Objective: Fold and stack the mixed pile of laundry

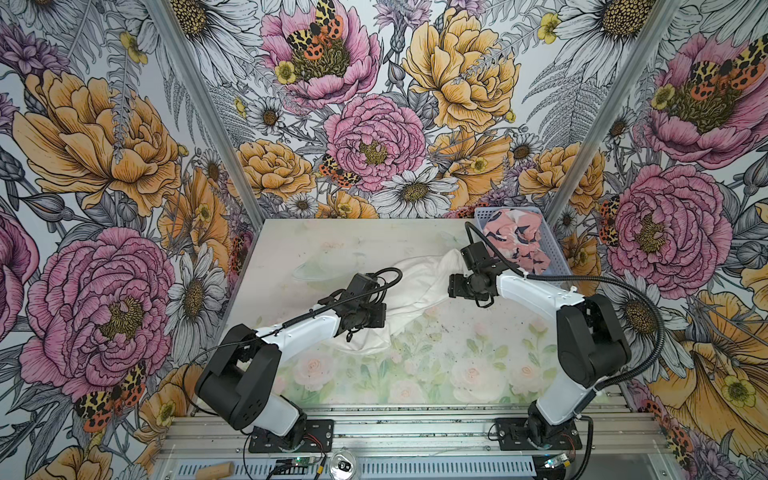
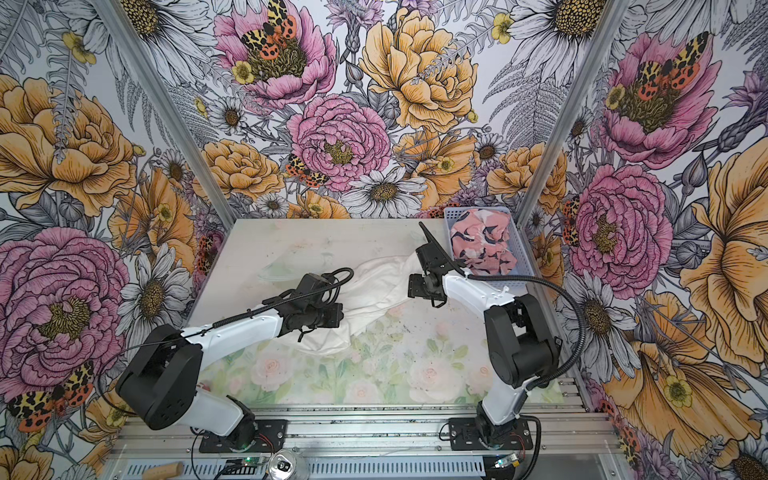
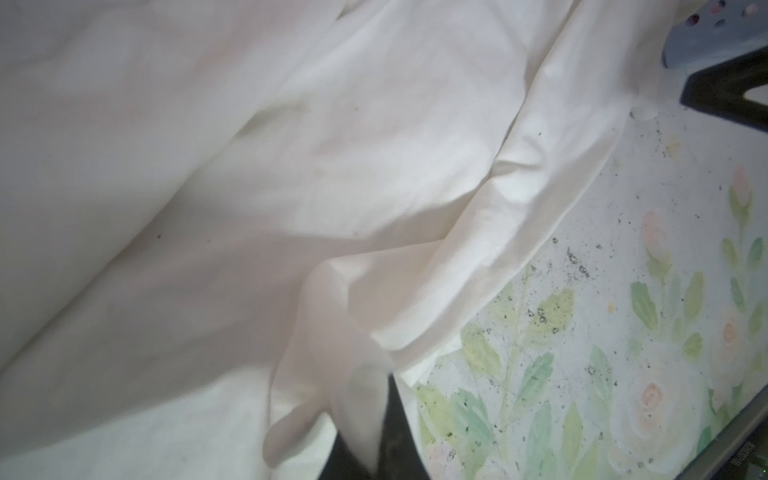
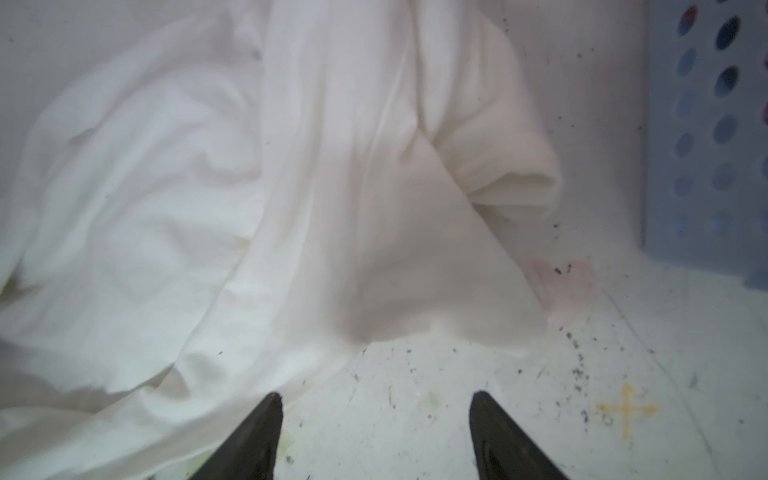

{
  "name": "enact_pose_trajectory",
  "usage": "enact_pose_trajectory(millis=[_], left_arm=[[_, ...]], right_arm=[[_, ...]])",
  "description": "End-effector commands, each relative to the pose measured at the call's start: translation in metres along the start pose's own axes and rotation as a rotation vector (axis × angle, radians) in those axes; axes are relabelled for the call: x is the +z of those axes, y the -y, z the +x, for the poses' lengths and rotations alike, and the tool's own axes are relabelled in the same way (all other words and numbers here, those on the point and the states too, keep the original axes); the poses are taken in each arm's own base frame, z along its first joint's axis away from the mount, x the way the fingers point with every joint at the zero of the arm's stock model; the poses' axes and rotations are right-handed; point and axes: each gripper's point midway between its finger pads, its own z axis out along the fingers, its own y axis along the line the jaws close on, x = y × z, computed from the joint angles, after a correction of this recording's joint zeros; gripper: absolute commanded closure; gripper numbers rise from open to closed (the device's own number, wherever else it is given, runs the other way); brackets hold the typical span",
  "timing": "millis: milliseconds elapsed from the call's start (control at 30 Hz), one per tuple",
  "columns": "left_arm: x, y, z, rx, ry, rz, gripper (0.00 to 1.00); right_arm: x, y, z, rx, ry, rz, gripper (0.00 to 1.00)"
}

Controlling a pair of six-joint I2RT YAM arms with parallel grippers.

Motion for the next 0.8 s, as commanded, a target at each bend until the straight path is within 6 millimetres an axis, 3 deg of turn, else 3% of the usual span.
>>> enact_pose_trajectory(millis=[0, 133, 233, 367, 467, 600, 767], left_arm=[[-0.028, 0.003, -0.011, 0.018, 0.073, -0.016, 1.00], [-0.059, 0.003, -0.013, 0.019, 0.114, -0.019, 1.00], [-0.079, 0.003, -0.013, 0.020, 0.139, -0.016, 1.00], [-0.094, 0.000, -0.011, 0.010, 0.154, -0.018, 1.00], [-0.102, -0.003, -0.011, 0.002, 0.168, -0.020, 1.00], [-0.121, -0.004, -0.018, -0.003, 0.212, -0.019, 1.00], [-0.160, 0.001, -0.034, 0.030, 0.284, -0.022, 1.00]], right_arm=[[0.014, 0.005, -0.023, -0.052, 0.036, 0.026, 0.26], [0.036, -0.002, -0.030, -0.053, 0.017, -0.005, 0.27], [0.044, -0.009, -0.036, -0.049, 0.029, -0.031, 0.35], [0.049, -0.014, -0.040, -0.034, 0.035, -0.050, 0.68], [0.047, -0.014, -0.039, -0.029, 0.034, -0.054, 1.00], [0.017, -0.013, -0.036, -0.025, 0.073, -0.069, 1.00], [-0.055, -0.011, -0.028, -0.012, 0.145, -0.110, 1.00]])
